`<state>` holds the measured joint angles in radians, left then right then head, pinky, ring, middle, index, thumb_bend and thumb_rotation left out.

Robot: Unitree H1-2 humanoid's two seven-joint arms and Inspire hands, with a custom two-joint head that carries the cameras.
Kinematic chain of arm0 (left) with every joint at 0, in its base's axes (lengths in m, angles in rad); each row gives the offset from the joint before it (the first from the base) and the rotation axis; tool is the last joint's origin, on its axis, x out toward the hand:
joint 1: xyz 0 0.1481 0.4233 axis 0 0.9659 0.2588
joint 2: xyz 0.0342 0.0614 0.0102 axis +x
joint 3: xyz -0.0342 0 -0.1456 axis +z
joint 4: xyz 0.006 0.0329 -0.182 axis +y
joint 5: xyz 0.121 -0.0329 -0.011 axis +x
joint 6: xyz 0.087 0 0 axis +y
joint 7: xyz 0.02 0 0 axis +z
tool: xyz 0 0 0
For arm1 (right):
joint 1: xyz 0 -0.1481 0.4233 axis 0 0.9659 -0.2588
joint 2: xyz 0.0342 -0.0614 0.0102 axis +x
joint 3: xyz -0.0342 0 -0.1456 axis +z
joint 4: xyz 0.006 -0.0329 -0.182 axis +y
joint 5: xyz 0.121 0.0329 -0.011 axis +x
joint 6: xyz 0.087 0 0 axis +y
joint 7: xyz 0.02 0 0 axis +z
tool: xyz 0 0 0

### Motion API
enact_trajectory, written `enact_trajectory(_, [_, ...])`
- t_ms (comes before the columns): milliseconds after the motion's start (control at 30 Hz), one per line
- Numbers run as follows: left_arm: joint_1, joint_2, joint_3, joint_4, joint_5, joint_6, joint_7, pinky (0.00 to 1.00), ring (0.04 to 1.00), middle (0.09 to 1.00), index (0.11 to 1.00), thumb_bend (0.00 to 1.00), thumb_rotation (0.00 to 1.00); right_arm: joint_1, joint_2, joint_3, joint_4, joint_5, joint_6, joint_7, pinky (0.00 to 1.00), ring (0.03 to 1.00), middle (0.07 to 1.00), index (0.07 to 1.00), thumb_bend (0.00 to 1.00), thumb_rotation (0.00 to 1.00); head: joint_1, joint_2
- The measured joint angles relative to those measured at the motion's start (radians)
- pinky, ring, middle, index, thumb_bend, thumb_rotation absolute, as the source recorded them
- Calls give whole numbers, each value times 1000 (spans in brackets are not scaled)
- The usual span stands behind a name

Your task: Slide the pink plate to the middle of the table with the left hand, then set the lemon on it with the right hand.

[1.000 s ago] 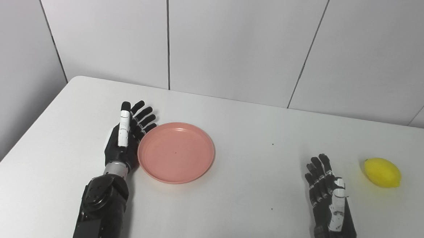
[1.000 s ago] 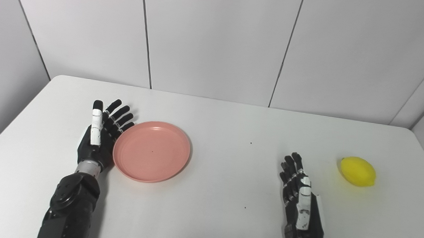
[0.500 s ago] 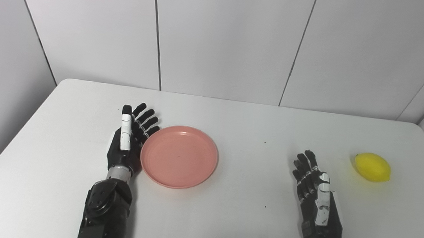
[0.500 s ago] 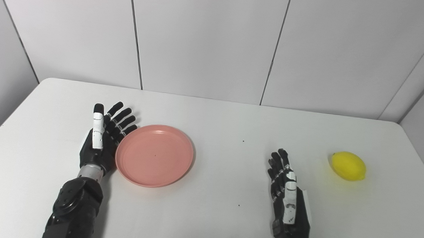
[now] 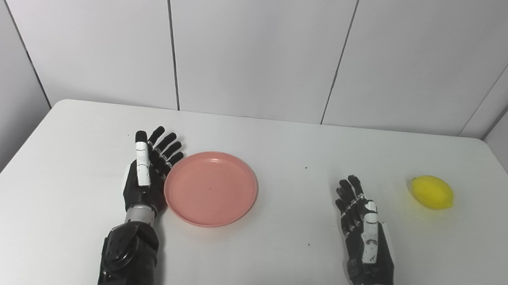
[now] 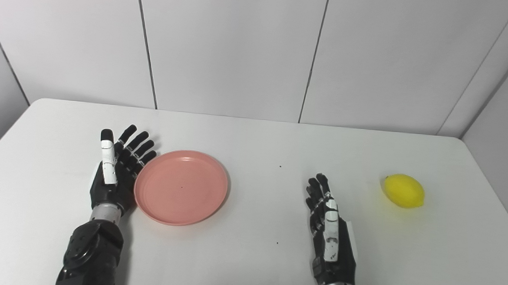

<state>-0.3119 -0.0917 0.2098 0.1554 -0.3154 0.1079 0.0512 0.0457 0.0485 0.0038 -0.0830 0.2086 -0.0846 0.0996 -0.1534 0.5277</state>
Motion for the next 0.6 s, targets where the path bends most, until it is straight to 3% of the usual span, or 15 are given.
enact_trajectory(600, [22, -22, -48, 3, 19, -47, -1, 817, 821, 830, 877, 810, 834, 0, 12, 9, 1, -4, 0, -6, 990, 961, 941, 950, 759, 988, -43, 3])
